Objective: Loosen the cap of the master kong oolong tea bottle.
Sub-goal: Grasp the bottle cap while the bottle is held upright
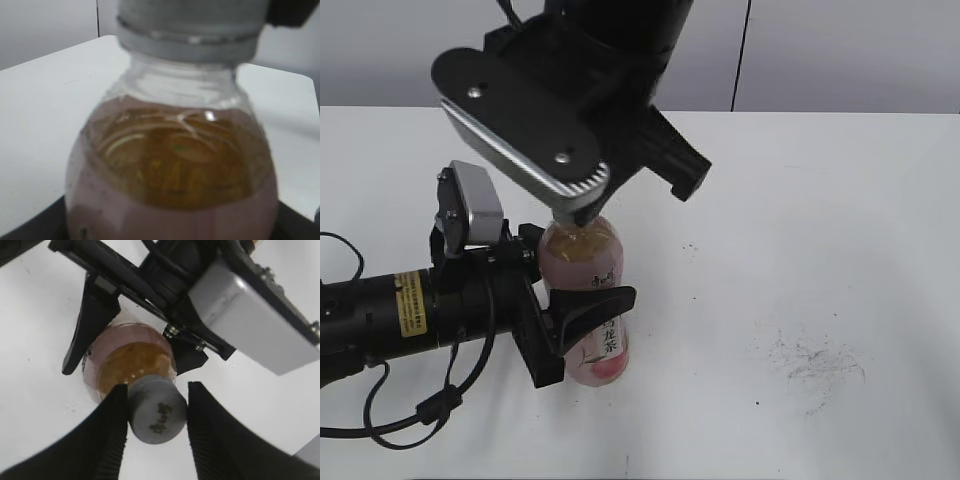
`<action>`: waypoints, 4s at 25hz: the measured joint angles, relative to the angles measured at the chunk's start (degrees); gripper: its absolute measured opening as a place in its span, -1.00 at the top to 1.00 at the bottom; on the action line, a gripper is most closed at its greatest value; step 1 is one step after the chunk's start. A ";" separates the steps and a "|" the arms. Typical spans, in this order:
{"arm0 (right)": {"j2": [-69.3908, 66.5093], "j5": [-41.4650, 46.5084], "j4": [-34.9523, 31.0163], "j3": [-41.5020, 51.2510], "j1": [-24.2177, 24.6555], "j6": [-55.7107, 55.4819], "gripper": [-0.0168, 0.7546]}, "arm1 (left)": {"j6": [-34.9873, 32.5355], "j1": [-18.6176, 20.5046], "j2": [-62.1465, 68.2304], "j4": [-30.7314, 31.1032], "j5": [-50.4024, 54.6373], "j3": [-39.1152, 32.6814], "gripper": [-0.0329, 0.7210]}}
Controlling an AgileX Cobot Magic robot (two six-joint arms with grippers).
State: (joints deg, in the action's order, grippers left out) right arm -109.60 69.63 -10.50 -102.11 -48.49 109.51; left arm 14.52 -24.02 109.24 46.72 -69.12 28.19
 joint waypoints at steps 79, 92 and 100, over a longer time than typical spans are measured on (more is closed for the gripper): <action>0.00 0.41 1.80 0.00 -0.54 -7.41 -0.03 | -0.22 0.00 0.00 0.64 0.18 0.11 -0.22; 0.00 -1.59 0.30 0.00 -0.54 -75.61 -0.51 | -0.01 0.00 0.00 0.52 0.18 0.11 -0.22; 0.00 -2.96 3.64 0.00 -0.54 -98.35 -0.40 | -0.01 0.00 0.00 0.52 0.18 0.11 -0.22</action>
State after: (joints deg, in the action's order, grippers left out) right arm -109.60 66.67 -6.85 -102.11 -49.03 11.16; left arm 14.51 -24.02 109.24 47.23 -68.94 28.30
